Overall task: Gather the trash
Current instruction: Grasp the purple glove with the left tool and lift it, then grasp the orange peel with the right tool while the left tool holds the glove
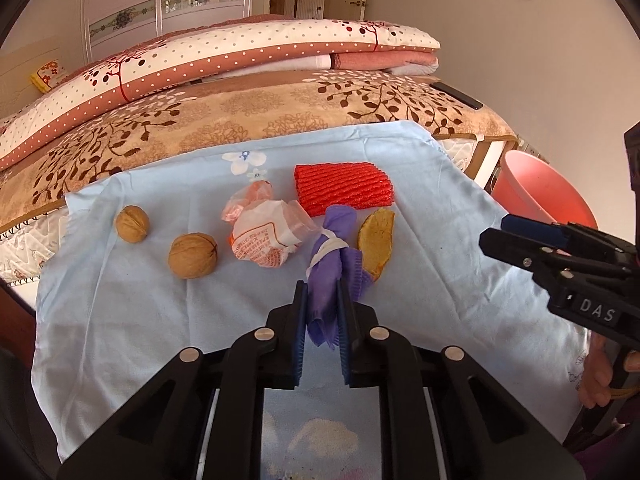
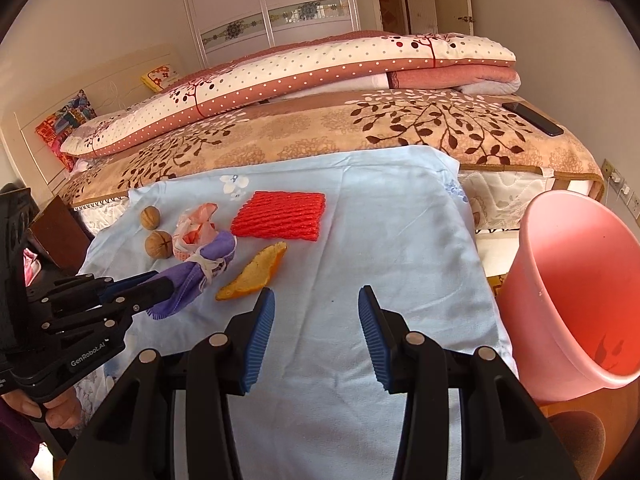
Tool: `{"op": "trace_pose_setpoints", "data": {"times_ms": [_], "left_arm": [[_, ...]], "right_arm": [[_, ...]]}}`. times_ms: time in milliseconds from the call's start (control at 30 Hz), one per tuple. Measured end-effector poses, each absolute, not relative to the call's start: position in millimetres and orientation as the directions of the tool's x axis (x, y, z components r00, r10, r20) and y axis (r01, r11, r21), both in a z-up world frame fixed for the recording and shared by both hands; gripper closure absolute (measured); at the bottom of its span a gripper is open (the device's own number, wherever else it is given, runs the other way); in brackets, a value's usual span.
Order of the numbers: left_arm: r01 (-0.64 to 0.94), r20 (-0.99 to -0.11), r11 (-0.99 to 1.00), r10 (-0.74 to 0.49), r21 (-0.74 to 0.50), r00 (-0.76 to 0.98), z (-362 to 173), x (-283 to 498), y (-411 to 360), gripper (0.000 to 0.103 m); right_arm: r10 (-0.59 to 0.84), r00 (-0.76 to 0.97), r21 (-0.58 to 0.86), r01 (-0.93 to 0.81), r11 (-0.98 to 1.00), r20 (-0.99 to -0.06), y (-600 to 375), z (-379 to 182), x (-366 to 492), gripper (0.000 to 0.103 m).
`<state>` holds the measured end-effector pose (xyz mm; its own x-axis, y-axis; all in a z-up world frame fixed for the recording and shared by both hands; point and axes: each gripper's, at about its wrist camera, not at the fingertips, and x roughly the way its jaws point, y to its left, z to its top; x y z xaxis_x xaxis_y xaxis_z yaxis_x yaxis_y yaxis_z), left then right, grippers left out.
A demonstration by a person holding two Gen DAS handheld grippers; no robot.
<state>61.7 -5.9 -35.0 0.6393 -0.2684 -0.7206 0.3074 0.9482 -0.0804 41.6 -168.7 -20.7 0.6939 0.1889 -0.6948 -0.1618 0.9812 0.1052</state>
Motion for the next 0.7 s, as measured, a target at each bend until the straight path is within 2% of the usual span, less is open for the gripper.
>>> {"op": "trace_pose_setpoints", "data": {"times_ms": [433, 700], "left_arm": [[0.273, -0.640, 0.937, -0.348, -0.217, 0.685, -12.9, 29.0, 25.7, 0.089], [0.244, -0.635, 0.947, -0.322, -0.210, 0.702, -10.3, 21.4, 34.8, 0.089]], "right_arm": [[0.265, 0.579, 0.214, -0.157, 0.964, -0.771, -135.2, -47.7, 94.0, 0.060], [0.229, 0.565, 0.145, -0.189, 0.971, -0.793, -109.4, -61.8, 111.1, 0.060]]}}
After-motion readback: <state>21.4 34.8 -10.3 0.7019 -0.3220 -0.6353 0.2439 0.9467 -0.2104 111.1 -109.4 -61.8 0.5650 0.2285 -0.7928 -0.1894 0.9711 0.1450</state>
